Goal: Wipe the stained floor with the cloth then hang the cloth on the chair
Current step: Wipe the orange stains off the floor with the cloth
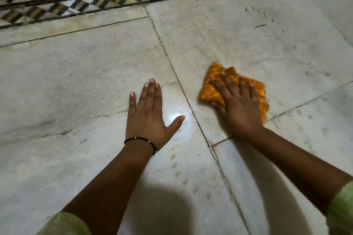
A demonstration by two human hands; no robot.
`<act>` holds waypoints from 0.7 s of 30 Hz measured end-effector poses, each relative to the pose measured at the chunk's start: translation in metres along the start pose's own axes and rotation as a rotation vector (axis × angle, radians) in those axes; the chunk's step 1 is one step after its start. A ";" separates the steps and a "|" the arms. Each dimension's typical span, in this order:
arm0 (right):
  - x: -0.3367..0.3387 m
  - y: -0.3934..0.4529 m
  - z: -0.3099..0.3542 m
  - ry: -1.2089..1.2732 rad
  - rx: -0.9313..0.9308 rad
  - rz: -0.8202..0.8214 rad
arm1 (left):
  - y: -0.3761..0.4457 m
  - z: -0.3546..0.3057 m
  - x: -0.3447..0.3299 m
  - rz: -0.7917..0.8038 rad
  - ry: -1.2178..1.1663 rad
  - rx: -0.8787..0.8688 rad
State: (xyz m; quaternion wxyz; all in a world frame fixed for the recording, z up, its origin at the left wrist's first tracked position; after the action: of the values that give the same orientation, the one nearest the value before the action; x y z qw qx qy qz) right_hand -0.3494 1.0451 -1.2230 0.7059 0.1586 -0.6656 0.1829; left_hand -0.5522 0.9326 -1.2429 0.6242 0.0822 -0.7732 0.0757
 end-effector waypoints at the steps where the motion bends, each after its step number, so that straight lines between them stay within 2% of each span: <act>1: 0.001 0.006 -0.013 -0.011 -0.047 0.009 | 0.000 0.000 0.000 0.001 -0.001 0.001; 4: 0.003 0.046 -0.029 -0.023 -0.137 0.023 | 0.000 -0.001 0.001 0.016 0.000 0.003; 8: 0.006 0.106 -0.002 0.035 -0.246 0.042 | 0.000 -0.001 0.001 0.022 0.002 0.016; 10: 0.005 0.111 0.022 -0.009 -0.130 0.069 | 0.000 -0.002 0.002 0.023 -0.006 0.017; 13: 0.001 0.077 0.048 -0.078 0.224 0.052 | 0.000 -0.001 0.002 0.017 -0.014 0.024; 16: -0.003 0.025 0.031 -0.100 0.421 0.036 | 0.000 0.001 0.001 0.000 -0.026 0.025; 19: -0.001 0.009 -0.014 -0.129 0.461 0.053 | 0.000 0.001 0.000 -0.010 -0.035 0.019; 21: 0.003 0.030 -0.036 -0.102 0.342 0.067 | 0.000 0.001 0.000 -0.020 -0.043 0.017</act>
State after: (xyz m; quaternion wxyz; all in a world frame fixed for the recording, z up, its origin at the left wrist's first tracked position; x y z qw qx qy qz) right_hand -0.3317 1.0886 -1.2227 0.6276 0.2631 -0.6646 0.3085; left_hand -0.5528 0.9323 -1.2431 0.6074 0.0968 -0.7850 0.0740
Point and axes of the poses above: each hand's wrist, its own y-axis towards the middle knuckle, its own x-axis out of the back of the hand, z = x × y, the point moved 2 cm from there along y, towards the middle knuckle, and after that the axes turned 3 degrees about -x, right-handed, at the moved point
